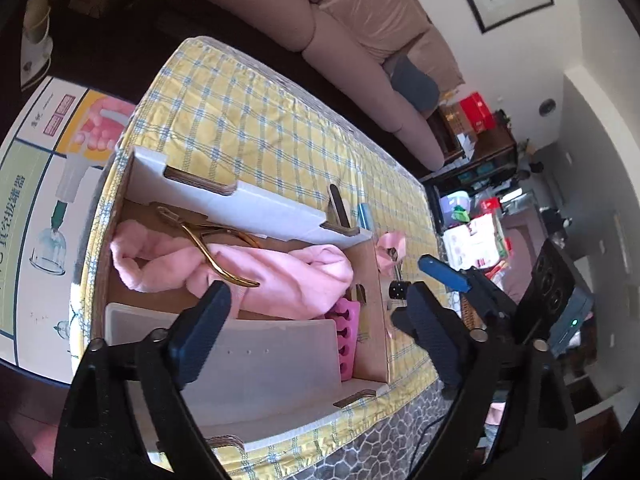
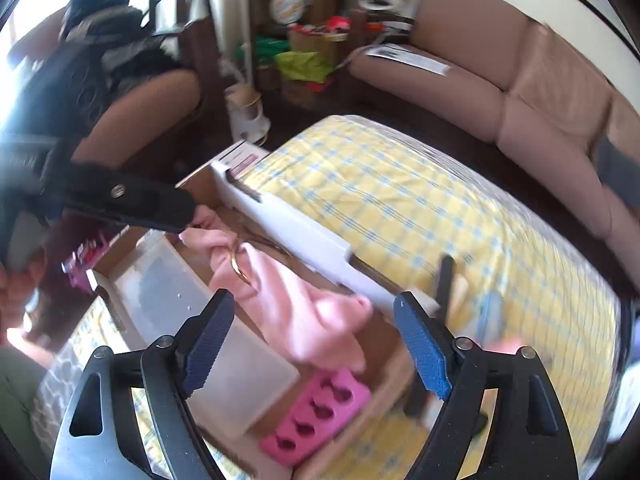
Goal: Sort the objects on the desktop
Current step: 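Reach the left tool to the black-capped white brush and grasp it, then lift the brush with the left tool while the right tool grasps the silver nail clipper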
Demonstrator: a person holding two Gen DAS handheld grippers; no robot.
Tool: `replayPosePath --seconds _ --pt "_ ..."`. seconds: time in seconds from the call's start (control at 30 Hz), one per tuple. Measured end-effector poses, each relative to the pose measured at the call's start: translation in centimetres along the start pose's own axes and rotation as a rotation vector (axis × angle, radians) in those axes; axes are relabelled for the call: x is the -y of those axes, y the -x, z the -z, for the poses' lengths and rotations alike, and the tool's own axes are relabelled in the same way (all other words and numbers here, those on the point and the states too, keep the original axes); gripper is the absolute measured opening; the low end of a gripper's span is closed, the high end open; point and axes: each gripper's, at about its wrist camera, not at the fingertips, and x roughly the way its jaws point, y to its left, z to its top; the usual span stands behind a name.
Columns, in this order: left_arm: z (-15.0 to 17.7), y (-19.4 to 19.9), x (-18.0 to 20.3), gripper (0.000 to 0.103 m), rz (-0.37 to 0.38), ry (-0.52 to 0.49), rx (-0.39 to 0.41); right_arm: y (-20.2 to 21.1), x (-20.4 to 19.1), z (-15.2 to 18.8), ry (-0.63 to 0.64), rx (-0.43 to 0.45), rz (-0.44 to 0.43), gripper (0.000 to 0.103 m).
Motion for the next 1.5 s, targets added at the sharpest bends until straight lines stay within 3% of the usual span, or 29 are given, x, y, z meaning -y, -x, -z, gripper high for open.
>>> replayPosePath --seconds 0.07,0.2,0.4,0.5,0.7,0.9,1.0,1.1,1.17,1.2,1.37,1.5 --pt "0.8 -0.5 1.8 0.103 -0.008 -0.041 -0.01 2.2 1.9 1.2 -0.074 0.022 0.017 0.088" --pt "2.2 -2.0 5.3 0.103 0.008 -0.089 -0.039 6.3 5.4 4.0 -0.177 0.059 0.08 0.099" --pt "4.5 -5.8 10.5 0.103 -0.039 -0.186 -0.1 10.1 9.9 9.1 -0.317 0.071 0.163 0.099" --pt "5.6 -7.8 13.2 0.103 -0.106 -0.279 -0.102 11.4 11.7 12.0 -0.365 0.082 0.183 0.099" --pt "7.4 -12.5 18.6 0.103 -0.299 -0.563 -0.074 11.9 14.3 16.2 -0.454 0.1 0.206 0.099" --pt "7.8 -16.9 19.7 0.1 -0.411 -0.664 -0.099 10.4 16.1 18.4 -0.491 0.097 0.201 0.099" --pt "7.8 -18.7 19.7 0.088 -0.435 -0.681 -0.103 9.8 16.8 19.0 -0.498 0.104 0.194 0.099" --pt "7.8 -20.5 19.5 0.066 -0.457 -0.678 -0.135 9.1 17.4 19.7 -0.507 0.098 0.18 0.099" --pt "7.6 -21.0 19.2 0.034 -0.454 -0.655 -0.146 8.7 17.5 19.9 -0.51 0.091 0.174 0.099" --pt "7.6 -21.0 19.0 0.026 -0.45 -0.646 -0.143 8.5 17.6 19.9 -0.508 0.089 0.171 0.099" --pt "7.1 -20.2 18.5 0.024 -0.397 -0.61 -0.115 8.2 16.6 19.3 -0.467 0.115 0.15 0.098" --pt "6.3 -18.4 18.5 0.024 -0.273 -0.513 -0.124 7.8 15.2 18.2 -0.428 0.138 0.099 0.092"
